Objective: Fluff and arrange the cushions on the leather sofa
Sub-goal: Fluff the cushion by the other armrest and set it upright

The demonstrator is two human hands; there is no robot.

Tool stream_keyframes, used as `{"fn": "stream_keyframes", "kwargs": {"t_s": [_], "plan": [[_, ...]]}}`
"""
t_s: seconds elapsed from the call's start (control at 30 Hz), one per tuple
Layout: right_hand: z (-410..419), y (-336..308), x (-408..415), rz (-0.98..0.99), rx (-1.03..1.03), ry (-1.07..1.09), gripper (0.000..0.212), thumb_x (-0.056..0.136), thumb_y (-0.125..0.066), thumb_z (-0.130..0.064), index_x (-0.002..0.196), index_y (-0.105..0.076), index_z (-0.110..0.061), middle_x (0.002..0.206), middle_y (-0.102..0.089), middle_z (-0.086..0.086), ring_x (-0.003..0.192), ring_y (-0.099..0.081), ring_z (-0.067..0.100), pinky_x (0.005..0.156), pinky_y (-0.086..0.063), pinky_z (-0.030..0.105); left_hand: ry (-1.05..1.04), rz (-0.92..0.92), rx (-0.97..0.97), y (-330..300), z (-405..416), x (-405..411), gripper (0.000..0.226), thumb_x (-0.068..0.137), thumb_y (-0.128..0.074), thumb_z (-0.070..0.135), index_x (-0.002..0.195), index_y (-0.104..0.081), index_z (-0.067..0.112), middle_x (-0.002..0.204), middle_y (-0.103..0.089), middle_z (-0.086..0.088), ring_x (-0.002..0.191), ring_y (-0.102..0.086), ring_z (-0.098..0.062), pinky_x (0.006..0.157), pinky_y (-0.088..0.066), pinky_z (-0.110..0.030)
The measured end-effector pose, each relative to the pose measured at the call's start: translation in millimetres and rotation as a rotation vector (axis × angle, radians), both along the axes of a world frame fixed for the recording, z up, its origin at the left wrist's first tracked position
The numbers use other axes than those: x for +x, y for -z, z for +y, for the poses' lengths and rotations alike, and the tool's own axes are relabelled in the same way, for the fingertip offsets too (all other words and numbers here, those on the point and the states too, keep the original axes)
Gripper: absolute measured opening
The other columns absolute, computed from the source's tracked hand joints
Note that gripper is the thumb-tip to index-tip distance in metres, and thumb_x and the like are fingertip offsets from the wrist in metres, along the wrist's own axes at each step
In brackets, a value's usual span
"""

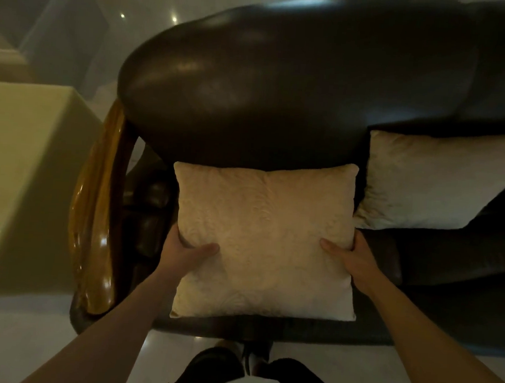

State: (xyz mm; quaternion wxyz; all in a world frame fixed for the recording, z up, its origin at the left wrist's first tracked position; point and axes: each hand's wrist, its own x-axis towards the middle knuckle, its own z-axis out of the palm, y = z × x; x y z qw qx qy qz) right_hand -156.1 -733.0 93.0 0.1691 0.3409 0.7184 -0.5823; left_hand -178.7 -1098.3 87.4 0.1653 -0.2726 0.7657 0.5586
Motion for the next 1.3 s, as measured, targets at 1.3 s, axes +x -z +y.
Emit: {"fn": "stream_keyframes", "kwargs": {"t_s": [1.3], "plan": [[-93.9,116.7,-219.4,0.133,0.406,0.049,0.091,0.066,-0.087,-0.031,0.141,-0.039,-0.014,0.136,-0.053,0.009,0.124,-0.051,0.026,0.093,-0.037,0.025,0.010,0.182,-0.070,144.0,-47.3,-213.4,0.104,0.065,-0.091,0.019,0.146,-0.026,0.022,0.146,-0.038,0.000,0.135,-0.040,-0.022,0.107,-0.043,-0.048]]}}
